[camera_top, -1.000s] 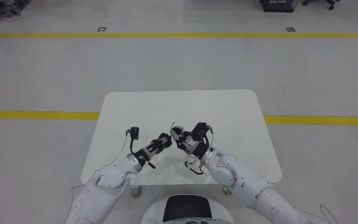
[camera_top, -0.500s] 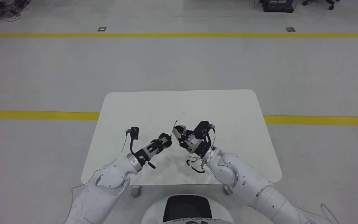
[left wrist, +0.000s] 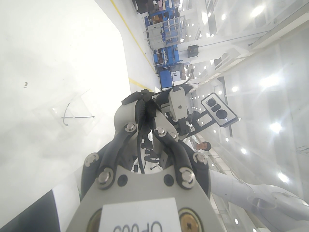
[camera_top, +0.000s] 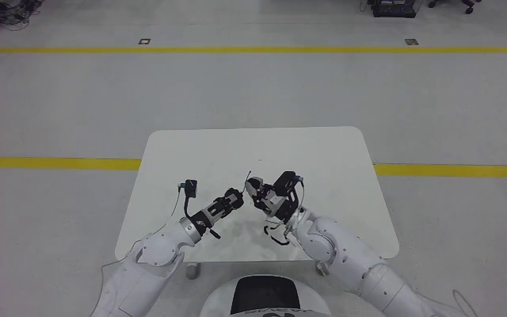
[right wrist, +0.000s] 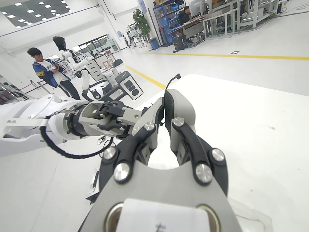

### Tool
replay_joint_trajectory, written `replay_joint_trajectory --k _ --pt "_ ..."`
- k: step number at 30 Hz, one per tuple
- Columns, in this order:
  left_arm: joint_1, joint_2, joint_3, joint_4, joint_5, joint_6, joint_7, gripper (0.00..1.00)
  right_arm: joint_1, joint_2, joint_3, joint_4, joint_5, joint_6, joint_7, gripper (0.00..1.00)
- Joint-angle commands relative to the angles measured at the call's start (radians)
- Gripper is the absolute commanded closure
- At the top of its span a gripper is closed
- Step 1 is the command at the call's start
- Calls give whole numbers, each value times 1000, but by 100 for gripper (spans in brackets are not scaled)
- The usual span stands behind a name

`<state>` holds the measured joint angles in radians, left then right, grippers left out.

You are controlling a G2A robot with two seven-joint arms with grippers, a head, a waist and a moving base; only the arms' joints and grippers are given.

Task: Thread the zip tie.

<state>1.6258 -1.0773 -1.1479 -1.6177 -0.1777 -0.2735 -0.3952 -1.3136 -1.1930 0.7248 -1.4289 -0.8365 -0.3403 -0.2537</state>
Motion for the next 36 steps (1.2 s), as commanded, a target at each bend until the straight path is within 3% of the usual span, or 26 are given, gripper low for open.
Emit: replay_joint_trajectory --k 1,16,25,36 --pt "0 0 0 0 0 0 0 100 3 1 -9 -4 1 0 2 100" --pt "0 0 0 0 0 0 0 100 7 -1 -2 24 42 0 4 100" --pt "0 0 0 0 0 0 0 100 22 6 -48 -2 43 0 -2 100" --pt "0 0 0 0 0 0 0 100 41 11 -61 33 82 0 -9 100"
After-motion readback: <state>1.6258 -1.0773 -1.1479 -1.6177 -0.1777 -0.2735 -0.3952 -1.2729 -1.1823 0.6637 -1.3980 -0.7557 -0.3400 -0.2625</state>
